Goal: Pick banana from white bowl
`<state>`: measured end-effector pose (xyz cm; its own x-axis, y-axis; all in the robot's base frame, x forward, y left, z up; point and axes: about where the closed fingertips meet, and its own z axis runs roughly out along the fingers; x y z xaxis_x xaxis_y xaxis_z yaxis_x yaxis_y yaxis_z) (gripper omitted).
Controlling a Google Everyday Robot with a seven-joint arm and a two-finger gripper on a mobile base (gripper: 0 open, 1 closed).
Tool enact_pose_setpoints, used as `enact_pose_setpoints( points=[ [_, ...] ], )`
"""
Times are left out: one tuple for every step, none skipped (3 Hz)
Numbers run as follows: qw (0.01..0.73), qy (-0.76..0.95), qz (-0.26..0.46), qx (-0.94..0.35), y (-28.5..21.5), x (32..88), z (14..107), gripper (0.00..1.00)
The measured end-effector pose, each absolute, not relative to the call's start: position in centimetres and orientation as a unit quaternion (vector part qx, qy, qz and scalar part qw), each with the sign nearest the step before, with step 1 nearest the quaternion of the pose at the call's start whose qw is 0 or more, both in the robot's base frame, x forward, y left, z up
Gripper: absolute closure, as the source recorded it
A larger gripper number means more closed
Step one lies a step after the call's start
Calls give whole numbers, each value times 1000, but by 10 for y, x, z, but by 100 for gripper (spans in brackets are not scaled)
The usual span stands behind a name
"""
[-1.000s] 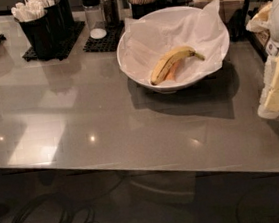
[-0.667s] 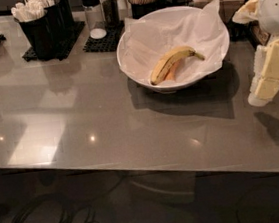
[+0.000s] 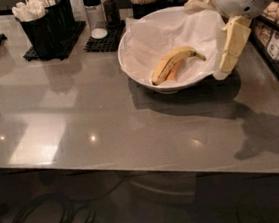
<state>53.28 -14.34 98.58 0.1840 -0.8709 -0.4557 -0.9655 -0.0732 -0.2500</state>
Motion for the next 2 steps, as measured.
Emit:
enact_pose_setpoints(
  points=[
    [279, 624, 99, -723, -140, 548, 995, 0],
    [282, 624, 98, -722, -139, 550, 995, 0]
  ],
)
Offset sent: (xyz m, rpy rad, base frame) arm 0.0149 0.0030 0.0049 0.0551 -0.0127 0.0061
